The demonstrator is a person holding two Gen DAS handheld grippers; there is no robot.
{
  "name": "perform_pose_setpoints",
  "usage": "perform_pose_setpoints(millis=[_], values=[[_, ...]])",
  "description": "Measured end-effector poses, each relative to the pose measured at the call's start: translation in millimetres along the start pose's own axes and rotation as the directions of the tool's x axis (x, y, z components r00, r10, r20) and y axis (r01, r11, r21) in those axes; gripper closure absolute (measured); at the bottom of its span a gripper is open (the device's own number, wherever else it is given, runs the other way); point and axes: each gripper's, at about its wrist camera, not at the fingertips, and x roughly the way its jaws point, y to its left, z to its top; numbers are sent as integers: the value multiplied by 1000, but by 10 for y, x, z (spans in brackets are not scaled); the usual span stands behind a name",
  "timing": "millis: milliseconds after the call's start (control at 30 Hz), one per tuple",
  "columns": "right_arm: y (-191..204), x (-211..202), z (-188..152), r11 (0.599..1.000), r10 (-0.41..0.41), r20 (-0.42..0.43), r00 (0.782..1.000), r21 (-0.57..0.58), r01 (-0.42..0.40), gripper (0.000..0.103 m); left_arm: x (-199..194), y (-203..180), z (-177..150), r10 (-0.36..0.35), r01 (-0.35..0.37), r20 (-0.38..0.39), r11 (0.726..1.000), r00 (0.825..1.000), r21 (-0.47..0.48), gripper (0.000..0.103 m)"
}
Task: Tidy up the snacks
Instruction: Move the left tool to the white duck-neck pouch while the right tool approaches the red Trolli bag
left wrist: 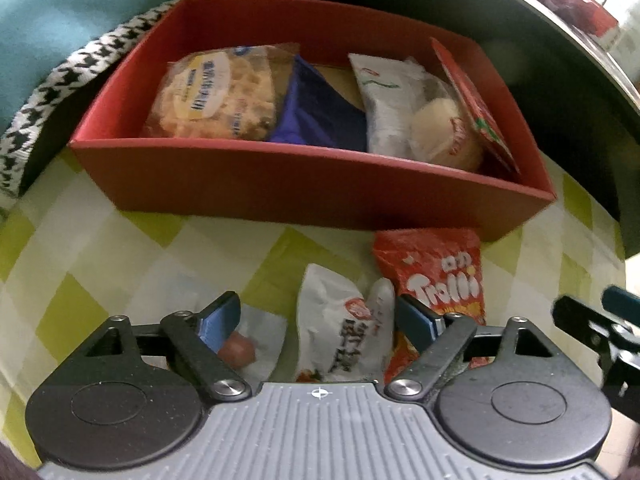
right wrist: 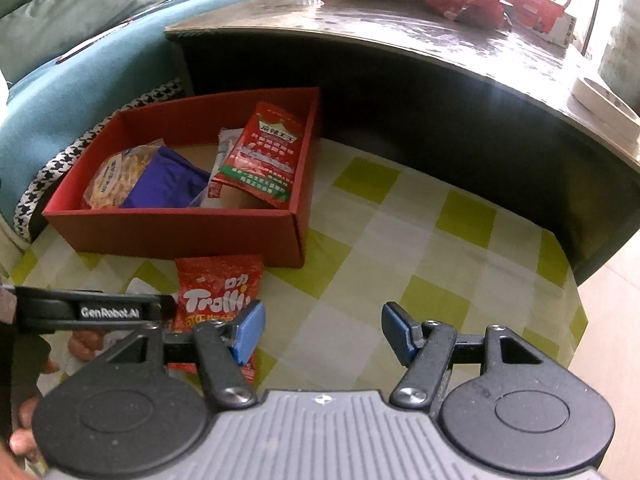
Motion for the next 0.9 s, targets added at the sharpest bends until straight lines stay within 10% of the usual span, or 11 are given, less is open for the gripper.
perform_pose_setpoints(millis=[400, 600, 900], values=[[-11, 60, -38, 1000, -12, -28, 1000, -13, 12, 37, 153, -387, -105, 52, -51, -3, 989, 999, 139, 16], [-6, 145, -5, 1000, -9, -47, 999, 1, 9, 37, 69, -239, -69, 45, -44, -7, 993, 999, 105, 37], [122, 447, 55, 1000, -3, -92, 996, -17, 1, 37, 14, -99, -18, -27, 30, -43, 996, 999, 79, 38]])
